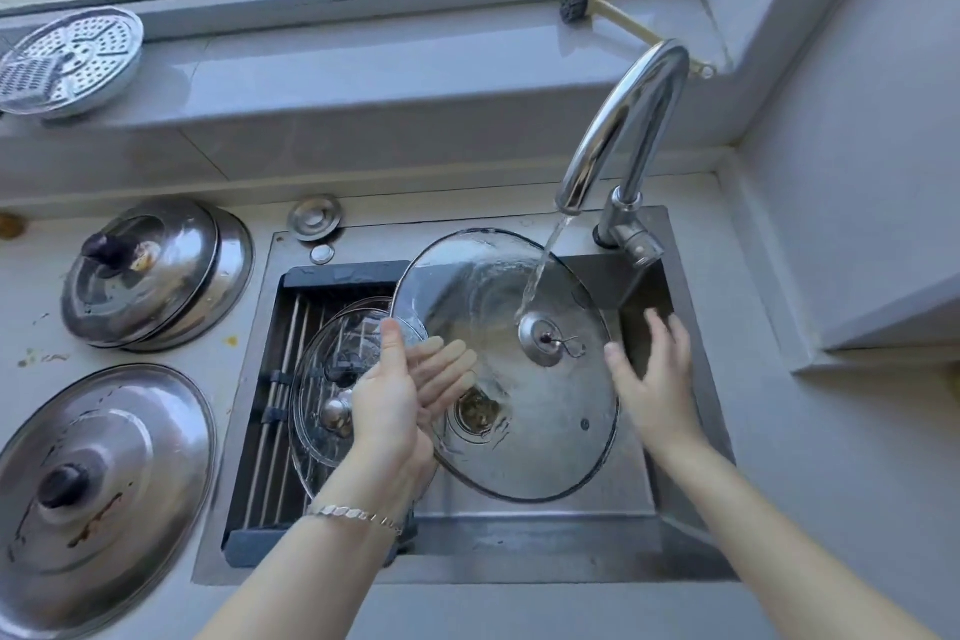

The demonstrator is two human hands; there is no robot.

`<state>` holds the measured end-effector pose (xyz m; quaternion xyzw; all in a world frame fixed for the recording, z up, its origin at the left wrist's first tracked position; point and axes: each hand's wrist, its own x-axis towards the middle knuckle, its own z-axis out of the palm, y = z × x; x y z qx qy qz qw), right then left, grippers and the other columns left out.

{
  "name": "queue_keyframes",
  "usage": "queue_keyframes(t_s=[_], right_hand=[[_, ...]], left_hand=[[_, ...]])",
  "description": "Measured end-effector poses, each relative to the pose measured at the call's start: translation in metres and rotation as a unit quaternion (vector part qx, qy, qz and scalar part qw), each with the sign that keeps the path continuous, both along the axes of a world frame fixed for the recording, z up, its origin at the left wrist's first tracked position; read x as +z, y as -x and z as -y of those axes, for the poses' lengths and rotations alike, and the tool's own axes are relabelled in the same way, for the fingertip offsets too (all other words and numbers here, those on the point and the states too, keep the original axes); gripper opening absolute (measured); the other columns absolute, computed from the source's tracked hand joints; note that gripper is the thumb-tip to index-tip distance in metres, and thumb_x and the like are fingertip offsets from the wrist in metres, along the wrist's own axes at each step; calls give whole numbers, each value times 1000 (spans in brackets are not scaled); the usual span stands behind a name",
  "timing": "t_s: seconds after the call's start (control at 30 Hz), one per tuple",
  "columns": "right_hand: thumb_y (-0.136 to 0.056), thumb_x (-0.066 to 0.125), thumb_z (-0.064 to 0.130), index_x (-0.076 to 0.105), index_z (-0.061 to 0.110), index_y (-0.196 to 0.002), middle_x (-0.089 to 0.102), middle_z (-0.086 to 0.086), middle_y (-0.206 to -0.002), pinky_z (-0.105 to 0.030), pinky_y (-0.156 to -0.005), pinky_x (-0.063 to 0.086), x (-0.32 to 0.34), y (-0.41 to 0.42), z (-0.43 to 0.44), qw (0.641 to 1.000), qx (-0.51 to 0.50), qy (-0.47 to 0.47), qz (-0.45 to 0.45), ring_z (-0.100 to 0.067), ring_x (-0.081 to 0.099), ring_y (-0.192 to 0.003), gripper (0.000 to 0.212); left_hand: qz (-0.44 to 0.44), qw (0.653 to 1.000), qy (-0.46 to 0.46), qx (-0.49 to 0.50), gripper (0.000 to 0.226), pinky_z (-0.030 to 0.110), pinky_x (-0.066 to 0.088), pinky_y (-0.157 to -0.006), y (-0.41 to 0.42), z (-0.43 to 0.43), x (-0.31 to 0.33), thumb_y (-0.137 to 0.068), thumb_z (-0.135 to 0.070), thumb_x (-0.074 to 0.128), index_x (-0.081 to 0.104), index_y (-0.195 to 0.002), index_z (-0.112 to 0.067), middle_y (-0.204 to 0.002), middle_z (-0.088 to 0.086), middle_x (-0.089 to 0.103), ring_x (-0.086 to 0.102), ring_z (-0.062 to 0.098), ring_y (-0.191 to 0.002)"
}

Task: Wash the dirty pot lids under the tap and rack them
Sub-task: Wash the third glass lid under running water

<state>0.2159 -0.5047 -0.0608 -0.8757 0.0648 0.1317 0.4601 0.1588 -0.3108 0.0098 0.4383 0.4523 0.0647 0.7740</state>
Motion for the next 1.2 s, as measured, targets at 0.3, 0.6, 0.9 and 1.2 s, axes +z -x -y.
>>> queue_keyframes(t_s=[0.3,0.6,0.9,1.2], right_hand=[[-91,55,37,55,12,-79,42,-3,-56,-19,-41,30,-20,-23,20,937,-215,-178,-210,-10,37,-38,28],[-84,62,29,55,12,-64,51,-4,-53,-25,-48,35,19,-53,43,985,-143,-65,-75,-11,51,-38,27],[-89,59,30,62,29,-72,52,-12,-61,-35,-54,51,50,-45,26,989,-56,-83,108,-17,53,-50,17],[-99,37,23,54,22,-84,47,1,-47,-23,-50,44,7,-39,26,955,-181,-233,-8,-3,47,-37,23]], left_hand=[[-3,997,-1,-78,20,33,59,-56,-3,3,3,-102,-27,31,48,-105,-17,-75,19,71,71,22,-59],[-241,949,156,-131,36,28,51,-49,8,15,-55,-100,-31,33,50,-78,-9,-74,10,57,57,21,-62],[-172,958,228,-38,37,35,39,-80,7,15,-73,-97,-47,30,44,-78,-19,-82,7,58,55,23,-75],[6,1000,-2,-3,37,23,33,-62,-11,-9,-22,-93,-39,46,46,-63,-18,-43,-9,55,49,7,-52]])
